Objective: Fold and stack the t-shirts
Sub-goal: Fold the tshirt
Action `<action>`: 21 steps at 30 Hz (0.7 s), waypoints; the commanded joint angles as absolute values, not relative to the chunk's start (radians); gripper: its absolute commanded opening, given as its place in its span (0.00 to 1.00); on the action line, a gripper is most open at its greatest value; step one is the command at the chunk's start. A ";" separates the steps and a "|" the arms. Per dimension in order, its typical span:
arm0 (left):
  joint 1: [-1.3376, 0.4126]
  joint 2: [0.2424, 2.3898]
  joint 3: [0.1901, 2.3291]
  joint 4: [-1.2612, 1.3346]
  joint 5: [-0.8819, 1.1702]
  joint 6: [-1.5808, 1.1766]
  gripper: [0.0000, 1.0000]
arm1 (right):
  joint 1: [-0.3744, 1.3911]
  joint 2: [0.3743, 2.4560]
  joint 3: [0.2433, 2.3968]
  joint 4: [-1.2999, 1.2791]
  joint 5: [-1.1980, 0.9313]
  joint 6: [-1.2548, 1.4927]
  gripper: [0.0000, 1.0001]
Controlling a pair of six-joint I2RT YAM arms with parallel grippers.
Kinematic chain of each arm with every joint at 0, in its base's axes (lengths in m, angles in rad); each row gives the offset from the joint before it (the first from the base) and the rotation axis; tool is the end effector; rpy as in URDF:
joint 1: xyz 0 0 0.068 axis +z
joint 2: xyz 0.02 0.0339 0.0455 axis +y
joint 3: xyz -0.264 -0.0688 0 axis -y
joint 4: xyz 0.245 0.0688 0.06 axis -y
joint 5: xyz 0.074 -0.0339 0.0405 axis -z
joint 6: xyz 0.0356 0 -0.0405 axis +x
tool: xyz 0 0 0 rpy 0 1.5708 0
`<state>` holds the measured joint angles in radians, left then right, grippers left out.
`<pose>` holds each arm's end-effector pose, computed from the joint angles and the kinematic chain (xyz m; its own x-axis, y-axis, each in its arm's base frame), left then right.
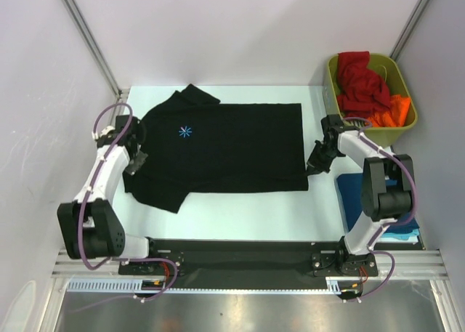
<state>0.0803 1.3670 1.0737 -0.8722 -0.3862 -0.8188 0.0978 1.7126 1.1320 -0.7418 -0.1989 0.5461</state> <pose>0.2587 0.0343 0.2603 -0.4634 -0.7160 -0.5221 -0.8209 0.5688 -0.0515 0.3196 0.0384 0.1851 -0.8992 0.4233 -0.1106 0.3779 0.8788 0.2914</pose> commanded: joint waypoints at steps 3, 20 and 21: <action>0.074 1.436 1.189 -0.776 -0.393 -0.704 0.00 | 0.087 1.785 1.229 -0.761 -0.184 0.495 0.00; 0.075 1.687 1.419 -0.738 -0.314 -0.612 0.00 | 0.081 1.908 1.437 -0.813 -0.172 0.469 0.00; 0.074 1.701 1.430 -0.744 -0.319 -0.609 0.00 | 0.081 1.920 1.448 -0.816 -0.172 0.468 0.00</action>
<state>0.0788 1.6691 1.3571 -0.7601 -0.3172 -0.6453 0.0879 1.8927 1.3869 -0.7940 -0.1814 0.4915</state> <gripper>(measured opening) 0.006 0.012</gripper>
